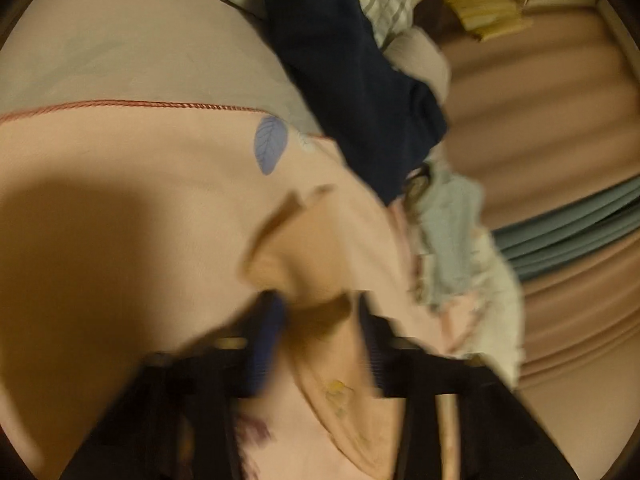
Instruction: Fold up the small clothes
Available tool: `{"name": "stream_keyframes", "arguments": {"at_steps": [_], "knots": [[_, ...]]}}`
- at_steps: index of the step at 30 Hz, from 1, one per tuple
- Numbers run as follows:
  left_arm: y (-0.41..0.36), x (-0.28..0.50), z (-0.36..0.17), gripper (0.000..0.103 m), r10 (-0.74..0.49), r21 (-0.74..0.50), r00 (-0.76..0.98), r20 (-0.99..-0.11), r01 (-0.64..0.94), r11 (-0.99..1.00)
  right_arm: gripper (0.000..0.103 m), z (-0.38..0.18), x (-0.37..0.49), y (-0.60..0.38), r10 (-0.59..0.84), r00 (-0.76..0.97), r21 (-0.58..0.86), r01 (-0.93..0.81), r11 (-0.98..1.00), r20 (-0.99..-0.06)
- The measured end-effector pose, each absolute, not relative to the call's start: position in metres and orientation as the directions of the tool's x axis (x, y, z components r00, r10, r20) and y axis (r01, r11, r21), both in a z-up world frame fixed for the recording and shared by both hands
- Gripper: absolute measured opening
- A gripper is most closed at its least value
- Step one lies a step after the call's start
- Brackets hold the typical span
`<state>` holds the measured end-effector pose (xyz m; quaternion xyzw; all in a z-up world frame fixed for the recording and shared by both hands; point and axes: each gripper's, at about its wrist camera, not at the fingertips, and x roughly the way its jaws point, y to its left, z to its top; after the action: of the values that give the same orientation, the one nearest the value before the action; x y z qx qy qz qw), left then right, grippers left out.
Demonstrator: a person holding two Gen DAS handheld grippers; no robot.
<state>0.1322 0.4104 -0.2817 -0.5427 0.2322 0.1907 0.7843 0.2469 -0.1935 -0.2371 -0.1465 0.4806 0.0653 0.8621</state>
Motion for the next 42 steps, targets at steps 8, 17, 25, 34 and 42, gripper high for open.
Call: {"name": "stream_keyframes", "arguments": {"at_steps": [8,17,25,34,42], "knots": [[0.391,0.145,-0.249,0.006,0.149,-0.623,0.778,-0.61,-0.587,0.516,0.071,-0.241,0.256,-0.208,0.026,0.498,-0.087,-0.202,0.975,-0.867],[0.242,0.211,-0.151,0.005,-0.092,-0.63,0.888,-0.45,-0.243,0.737,0.071,-0.237,0.257,-0.212,0.041,0.486,-0.059,-0.189,0.98,-0.873],[0.01,0.281,-0.165,0.016,-0.596,-0.701,0.578,-0.557,0.057,0.711,0.071,-0.222,0.265,-0.253,0.112,0.495,0.081,-0.084,0.993,-0.861],[0.037,0.223,-0.146,0.075,-0.216,-0.44,0.701,-0.68,-0.154,0.885,0.071,-0.217,0.267,-0.272,0.234,0.467,0.229,-0.067,0.971,-0.853],[0.062,0.188,-0.212,0.075,0.125,-0.093,0.567,-0.814,-0.34,0.936,0.072,-0.233,0.281,-0.258,0.526,0.35,0.55,-0.035,0.834,-0.775]]}}
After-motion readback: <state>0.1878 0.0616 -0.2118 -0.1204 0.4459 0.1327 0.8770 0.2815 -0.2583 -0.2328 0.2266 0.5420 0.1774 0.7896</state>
